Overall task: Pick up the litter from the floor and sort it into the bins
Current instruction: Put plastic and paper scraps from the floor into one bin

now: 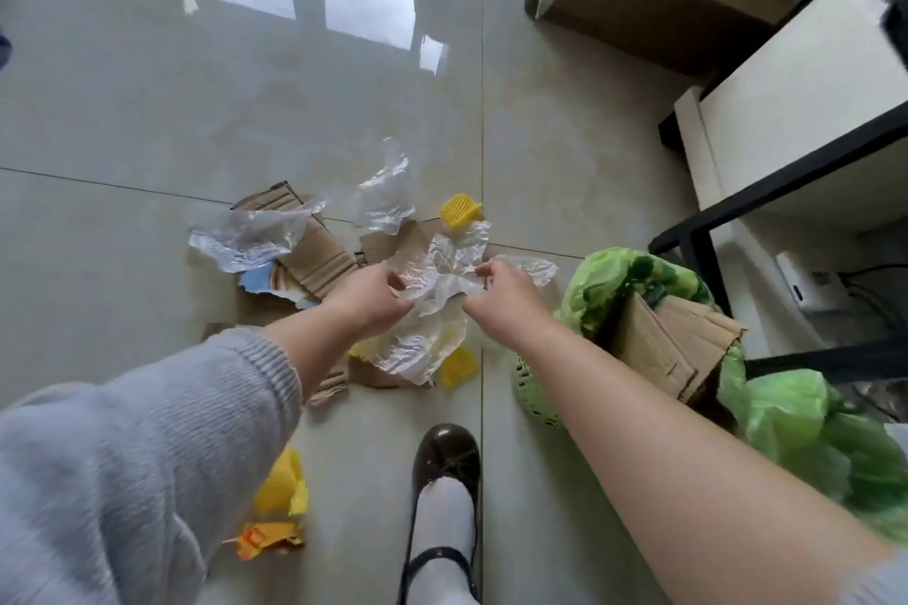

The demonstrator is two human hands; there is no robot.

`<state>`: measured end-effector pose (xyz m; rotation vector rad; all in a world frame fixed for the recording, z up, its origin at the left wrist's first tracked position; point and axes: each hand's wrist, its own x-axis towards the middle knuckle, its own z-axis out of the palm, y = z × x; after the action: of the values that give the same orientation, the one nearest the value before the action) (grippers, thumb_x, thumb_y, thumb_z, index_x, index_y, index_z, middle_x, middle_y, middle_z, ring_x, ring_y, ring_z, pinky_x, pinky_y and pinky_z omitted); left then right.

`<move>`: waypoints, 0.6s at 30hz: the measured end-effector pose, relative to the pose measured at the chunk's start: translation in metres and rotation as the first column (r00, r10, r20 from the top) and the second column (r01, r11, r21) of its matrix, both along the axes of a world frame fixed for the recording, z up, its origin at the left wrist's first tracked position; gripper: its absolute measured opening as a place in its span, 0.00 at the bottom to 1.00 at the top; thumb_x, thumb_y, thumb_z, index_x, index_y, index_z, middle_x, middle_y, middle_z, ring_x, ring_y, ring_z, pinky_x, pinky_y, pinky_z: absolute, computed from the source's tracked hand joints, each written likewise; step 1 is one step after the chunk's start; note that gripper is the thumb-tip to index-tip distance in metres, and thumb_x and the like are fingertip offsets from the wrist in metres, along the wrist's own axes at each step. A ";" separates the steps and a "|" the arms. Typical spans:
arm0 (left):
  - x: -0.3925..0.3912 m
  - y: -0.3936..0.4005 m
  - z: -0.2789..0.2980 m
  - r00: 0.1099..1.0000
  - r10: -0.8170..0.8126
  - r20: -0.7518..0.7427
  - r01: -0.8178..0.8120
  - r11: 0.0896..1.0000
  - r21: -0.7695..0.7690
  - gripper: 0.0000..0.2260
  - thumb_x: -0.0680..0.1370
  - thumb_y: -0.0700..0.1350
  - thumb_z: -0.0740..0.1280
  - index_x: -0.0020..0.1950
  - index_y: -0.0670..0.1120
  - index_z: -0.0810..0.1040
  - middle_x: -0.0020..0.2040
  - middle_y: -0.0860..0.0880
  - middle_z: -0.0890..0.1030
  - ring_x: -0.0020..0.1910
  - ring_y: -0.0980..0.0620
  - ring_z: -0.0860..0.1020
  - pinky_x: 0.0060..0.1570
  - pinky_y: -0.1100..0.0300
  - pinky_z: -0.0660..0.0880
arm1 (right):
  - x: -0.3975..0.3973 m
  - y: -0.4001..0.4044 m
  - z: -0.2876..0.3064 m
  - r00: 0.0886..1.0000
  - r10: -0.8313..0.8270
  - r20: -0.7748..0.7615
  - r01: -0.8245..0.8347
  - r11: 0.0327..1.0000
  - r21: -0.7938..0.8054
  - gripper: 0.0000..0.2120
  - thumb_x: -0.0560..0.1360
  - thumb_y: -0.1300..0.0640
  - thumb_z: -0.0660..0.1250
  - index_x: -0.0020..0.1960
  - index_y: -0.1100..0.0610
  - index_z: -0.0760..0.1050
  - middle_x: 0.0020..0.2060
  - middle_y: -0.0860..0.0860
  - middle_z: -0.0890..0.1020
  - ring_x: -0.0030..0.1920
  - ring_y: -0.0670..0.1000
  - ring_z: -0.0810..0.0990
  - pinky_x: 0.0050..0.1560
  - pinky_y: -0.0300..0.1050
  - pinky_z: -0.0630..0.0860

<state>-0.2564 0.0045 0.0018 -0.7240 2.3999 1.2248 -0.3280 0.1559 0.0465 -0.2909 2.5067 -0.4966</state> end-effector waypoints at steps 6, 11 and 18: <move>-0.041 0.003 -0.048 0.867 -0.481 0.133 0.499 0.821 -0.277 0.42 0.68 0.50 0.74 0.75 0.54 0.53 0.75 0.43 0.55 0.71 0.42 0.61 0.64 0.49 0.69 | -0.050 -0.007 -0.076 0.954 -0.289 0.079 0.276 0.950 0.145 0.33 0.72 0.50 0.66 0.74 0.47 0.56 0.75 0.56 0.48 0.72 0.61 0.58 0.65 0.52 0.66; -0.053 0.007 -0.083 0.622 -0.691 0.367 0.780 0.512 -0.359 0.53 0.66 0.54 0.75 0.74 0.58 0.35 0.76 0.44 0.36 0.76 0.41 0.43 0.65 0.46 0.68 | -0.082 -0.019 -0.124 0.917 -0.391 0.083 0.374 0.912 0.166 0.35 0.73 0.43 0.65 0.74 0.42 0.52 0.76 0.54 0.40 0.75 0.60 0.46 0.68 0.59 0.61; -0.050 -0.009 -0.110 0.623 -0.755 0.205 0.714 0.442 -0.543 0.29 0.72 0.41 0.64 0.70 0.49 0.58 0.64 0.42 0.66 0.59 0.42 0.70 0.48 0.52 0.74 | -0.095 -0.029 -0.157 0.989 -0.141 -0.052 0.150 0.952 0.267 0.25 0.69 0.43 0.70 0.64 0.47 0.68 0.66 0.57 0.62 0.66 0.59 0.63 0.57 0.53 0.70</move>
<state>-0.3067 -0.0050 -0.1084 0.3074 2.6577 0.1194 -0.4227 0.1267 -0.1107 -0.0076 2.6004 -0.2011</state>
